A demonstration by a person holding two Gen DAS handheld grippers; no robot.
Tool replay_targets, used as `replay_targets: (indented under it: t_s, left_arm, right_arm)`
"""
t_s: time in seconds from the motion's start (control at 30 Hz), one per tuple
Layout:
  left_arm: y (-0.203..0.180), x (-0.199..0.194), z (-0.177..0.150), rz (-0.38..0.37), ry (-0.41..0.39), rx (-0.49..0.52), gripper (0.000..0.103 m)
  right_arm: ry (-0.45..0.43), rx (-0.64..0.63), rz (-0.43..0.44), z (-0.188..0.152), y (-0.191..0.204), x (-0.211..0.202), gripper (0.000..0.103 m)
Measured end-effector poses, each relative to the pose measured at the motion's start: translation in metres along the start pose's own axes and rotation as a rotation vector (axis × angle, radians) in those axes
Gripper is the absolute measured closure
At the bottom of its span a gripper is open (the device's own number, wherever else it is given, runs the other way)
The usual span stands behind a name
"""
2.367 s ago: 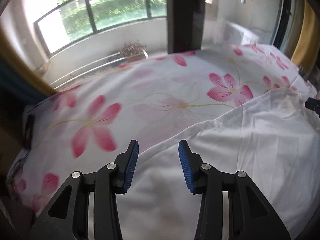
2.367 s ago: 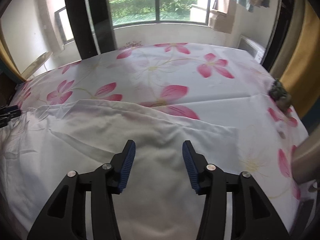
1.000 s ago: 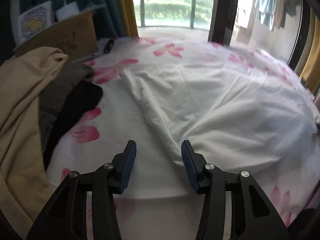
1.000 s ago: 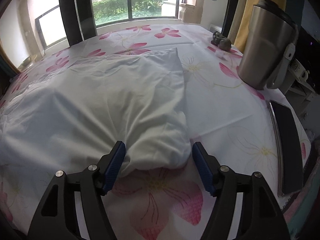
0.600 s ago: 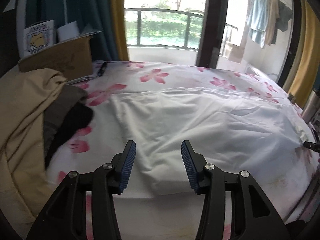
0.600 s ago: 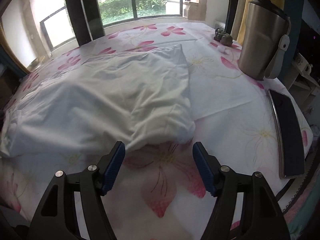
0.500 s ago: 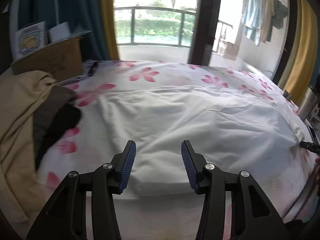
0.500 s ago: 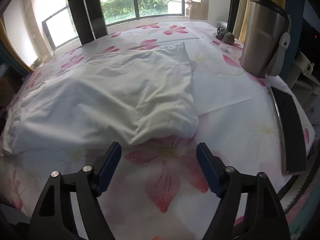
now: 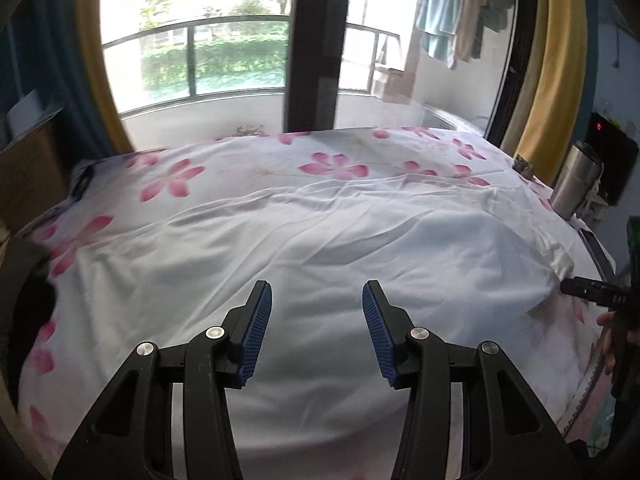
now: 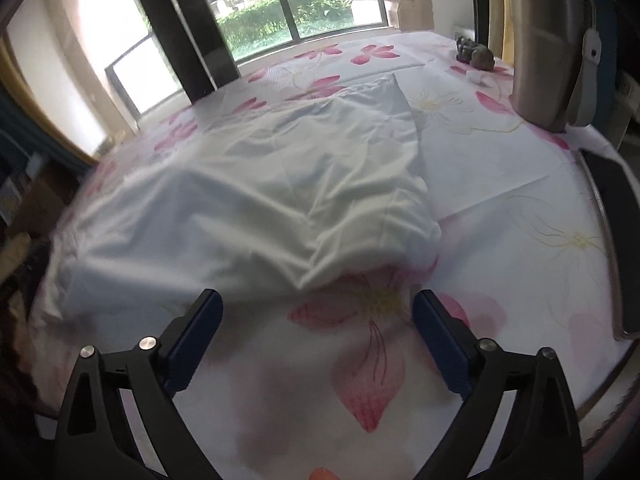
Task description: Fold large clothes
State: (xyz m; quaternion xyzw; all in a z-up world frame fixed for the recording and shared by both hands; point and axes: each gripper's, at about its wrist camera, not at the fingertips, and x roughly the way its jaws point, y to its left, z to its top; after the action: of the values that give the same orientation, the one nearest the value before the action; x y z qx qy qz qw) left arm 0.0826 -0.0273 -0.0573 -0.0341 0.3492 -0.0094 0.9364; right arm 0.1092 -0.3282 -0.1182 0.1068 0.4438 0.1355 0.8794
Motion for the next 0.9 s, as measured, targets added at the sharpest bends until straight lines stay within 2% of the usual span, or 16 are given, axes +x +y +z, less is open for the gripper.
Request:
replay_targets:
  t_s: [0.1, 0.3, 0.43, 0.5, 0.57, 0.77, 0.9]
  left_arm:
    - [-0.008, 0.014, 0.010, -0.019, 0.002, 0.011, 0.053]
    - [-0.010, 0.040, 0.024, -0.029, 0.011, 0.009, 0.053]
    - [-0.006, 0.065, 0.030, -0.044, 0.048, -0.010, 0.053]
    - [-0.006, 0.082, 0.029, -0.038, 0.111, -0.001, 0.053]
    - [-0.002, 0.096, 0.024, -0.056, 0.147, -0.043, 0.053]
    - [-0.008, 0.101, 0.017, -0.027, 0.128, -0.036, 0.053]
    - [-0.006, 0.101, 0.016, -0.038, 0.127, -0.046, 0.053]
  right_arm:
    - [-0.014, 0.052, 0.049, 0.008, 0.001, 0.007, 0.001]
    - [-0.027, 0.111, 0.210, 0.025, 0.019, 0.030, 0.000]
    - [-0.037, 0.119, 0.240, 0.041, 0.030, 0.046, 0.000]
    - [-0.035, 0.126, 0.256, 0.050, 0.032, 0.055, 0.000]
    - [-0.028, 0.120, 0.266, 0.058, 0.037, 0.064, 0.000]
    - [-0.027, 0.086, 0.285, 0.066, 0.058, 0.077, 0.000]
    - [-0.022, -0.018, 0.258, 0.065, 0.084, 0.086, 0.000]
